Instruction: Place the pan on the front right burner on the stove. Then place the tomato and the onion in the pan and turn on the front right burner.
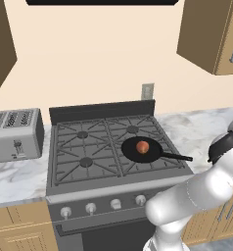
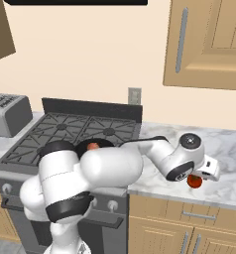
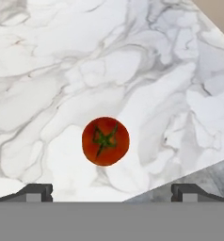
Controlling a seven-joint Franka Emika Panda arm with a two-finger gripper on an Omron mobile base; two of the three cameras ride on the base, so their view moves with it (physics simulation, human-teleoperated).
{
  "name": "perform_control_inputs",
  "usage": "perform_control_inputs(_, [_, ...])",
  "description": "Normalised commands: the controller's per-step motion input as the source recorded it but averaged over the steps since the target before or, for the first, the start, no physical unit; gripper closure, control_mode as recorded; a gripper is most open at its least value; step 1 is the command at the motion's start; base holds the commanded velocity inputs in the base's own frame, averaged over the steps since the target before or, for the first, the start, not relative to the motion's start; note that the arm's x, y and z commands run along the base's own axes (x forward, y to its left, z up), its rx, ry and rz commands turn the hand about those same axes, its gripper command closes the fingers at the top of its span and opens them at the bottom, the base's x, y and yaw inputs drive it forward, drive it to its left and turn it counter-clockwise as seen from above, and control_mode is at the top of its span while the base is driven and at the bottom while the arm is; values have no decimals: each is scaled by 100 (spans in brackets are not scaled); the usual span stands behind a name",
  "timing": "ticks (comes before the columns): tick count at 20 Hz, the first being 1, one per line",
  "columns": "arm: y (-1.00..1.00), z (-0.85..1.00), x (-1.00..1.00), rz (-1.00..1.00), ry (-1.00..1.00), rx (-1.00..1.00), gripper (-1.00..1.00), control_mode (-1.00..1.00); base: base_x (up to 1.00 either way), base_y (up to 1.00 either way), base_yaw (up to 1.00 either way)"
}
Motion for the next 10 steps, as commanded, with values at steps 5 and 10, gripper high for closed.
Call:
perform_control_inputs(5, [0,0,0,0,0,0,-100,-100,0,0,0])
perform_control_inputs(10, [0,-2,0,0,0,0,-100,-100,0,0,0])
